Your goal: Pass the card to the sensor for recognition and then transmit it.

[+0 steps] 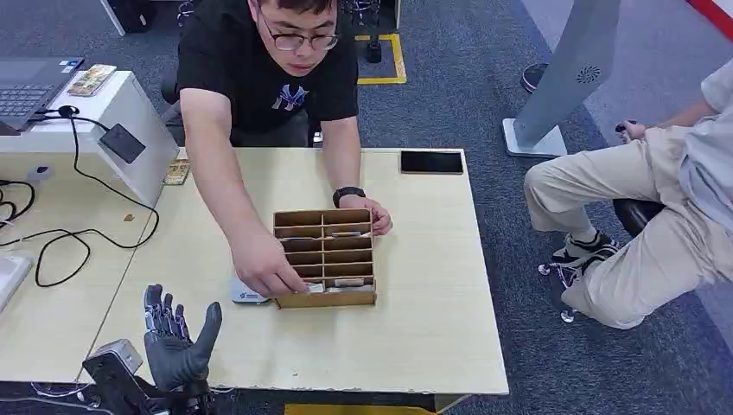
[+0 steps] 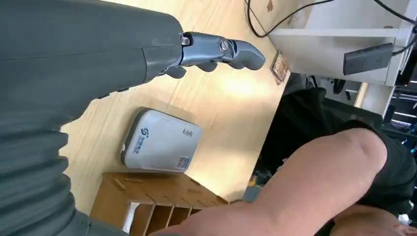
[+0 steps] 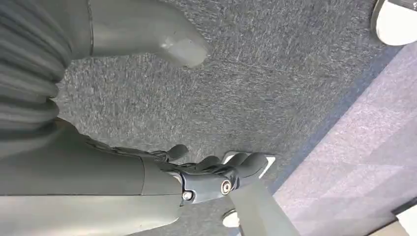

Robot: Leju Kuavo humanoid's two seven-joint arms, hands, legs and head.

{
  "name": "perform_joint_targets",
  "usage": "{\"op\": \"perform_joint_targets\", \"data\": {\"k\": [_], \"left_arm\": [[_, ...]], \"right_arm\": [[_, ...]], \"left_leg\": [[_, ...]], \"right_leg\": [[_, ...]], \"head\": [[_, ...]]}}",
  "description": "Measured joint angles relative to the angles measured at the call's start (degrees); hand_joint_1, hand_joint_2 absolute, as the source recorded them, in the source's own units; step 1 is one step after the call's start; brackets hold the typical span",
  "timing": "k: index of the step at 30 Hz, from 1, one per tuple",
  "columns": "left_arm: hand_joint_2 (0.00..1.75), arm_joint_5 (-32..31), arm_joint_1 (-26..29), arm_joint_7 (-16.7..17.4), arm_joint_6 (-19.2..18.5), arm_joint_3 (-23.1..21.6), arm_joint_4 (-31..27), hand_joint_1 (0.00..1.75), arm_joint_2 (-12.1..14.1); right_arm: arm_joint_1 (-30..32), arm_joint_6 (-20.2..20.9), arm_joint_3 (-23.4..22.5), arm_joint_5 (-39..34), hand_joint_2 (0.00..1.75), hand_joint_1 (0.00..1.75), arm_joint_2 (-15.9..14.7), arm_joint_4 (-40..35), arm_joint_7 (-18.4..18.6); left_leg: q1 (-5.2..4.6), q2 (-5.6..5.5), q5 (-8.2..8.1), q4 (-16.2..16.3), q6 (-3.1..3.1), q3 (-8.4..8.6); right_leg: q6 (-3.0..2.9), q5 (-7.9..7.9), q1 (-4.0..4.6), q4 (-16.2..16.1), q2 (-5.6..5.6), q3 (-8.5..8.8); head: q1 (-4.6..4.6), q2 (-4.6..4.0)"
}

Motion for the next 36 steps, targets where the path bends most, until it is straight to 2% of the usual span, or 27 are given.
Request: {"op": "perform_joint_targets", "data": {"k": [3,9,16,19,22,25,29,36], "left_arm": [[1.75,0.46,-0.05,0.00,0.22,0.00,0.28,0.00,0.00],[1.75,1.29,-0.03,0.02,1.07,0.00,1.05,0.00,0.00],[1.75,1.99,-0.06,0.20,1.64,0.00,1.92,0.00,0.02],[1.75,2.27,-0.02,0.20,2.51,0.00,2.21,0.00,0.09],[1.75,2.16,0.35,0.20,2.64,0.00,2.23,0.00,0.24],[1.75,2.08,0.54,0.20,2.71,0.00,2.21,0.00,0.26],[1.75,1.31,1.05,0.72,2.80,0.00,2.21,0.00,0.22],[1.75,1.11,1.58,1.14,2.97,0.00,2.21,0.00,0.20]], "right_arm": [[0.03,0.00,0.00,1.31,1.75,0.00,-0.02,0.07,0.22],[0.54,0.00,-0.09,6.14,1.75,0.00,-0.02,-1.23,3.65],[-0.38,0.00,-0.07,6.87,1.75,0.00,0.00,0.48,5.44],[-1.19,0.00,-0.04,13.89,1.75,0.00,-0.02,0.79,5.27],[-1.30,0.00,0.00,23.66,1.75,0.00,-0.07,-2.06,6.38],[-1.54,0.00,0.02,26.63,1.75,0.00,-0.07,-4.34,6.75],[-1.56,0.00,0.02,35.27,1.75,0.00,-0.07,-7.93,6.08],[-1.64,0.00,0.02,37.07,1.75,0.00,-0.07,-11.39,5.73]], "left_leg": [[0.00,0.00,0.00,0.00,0.00,0.01],[0.00,0.01,0.00,0.00,0.00,0.01],[0.01,0.00,0.00,0.00,0.00,0.01],[0.01,0.00,0.00,0.00,0.00,0.03],[-0.02,-0.06,0.00,0.00,0.00,0.03],[-0.01,-0.06,0.00,0.00,0.00,0.03],[-0.03,-0.04,-0.01,0.00,0.00,0.03],[-0.02,-0.05,-0.01,0.00,0.00,0.03]], "right_leg": [[0.00,0.00,0.00,0.00,0.01,-0.01],[0.00,0.00,0.00,-0.01,0.01,-0.11],[0.00,0.00,0.01,0.01,0.01,0.01],[0.00,0.00,0.01,0.01,-0.01,0.03],[0.00,0.00,-0.01,0.01,-0.07,0.06],[0.00,0.00,-0.01,0.00,-0.06,0.06],[0.00,0.00,-0.02,0.00,-0.03,0.04],[0.00,0.00,-0.01,0.00,-0.04,0.04]], "head": [[0.00,0.00],[0.00,0.00],[0.00,0.00],[0.02,0.00],[0.00,0.00],[0.00,0.00],[0.00,0.00],[0.00,0.00]]}}
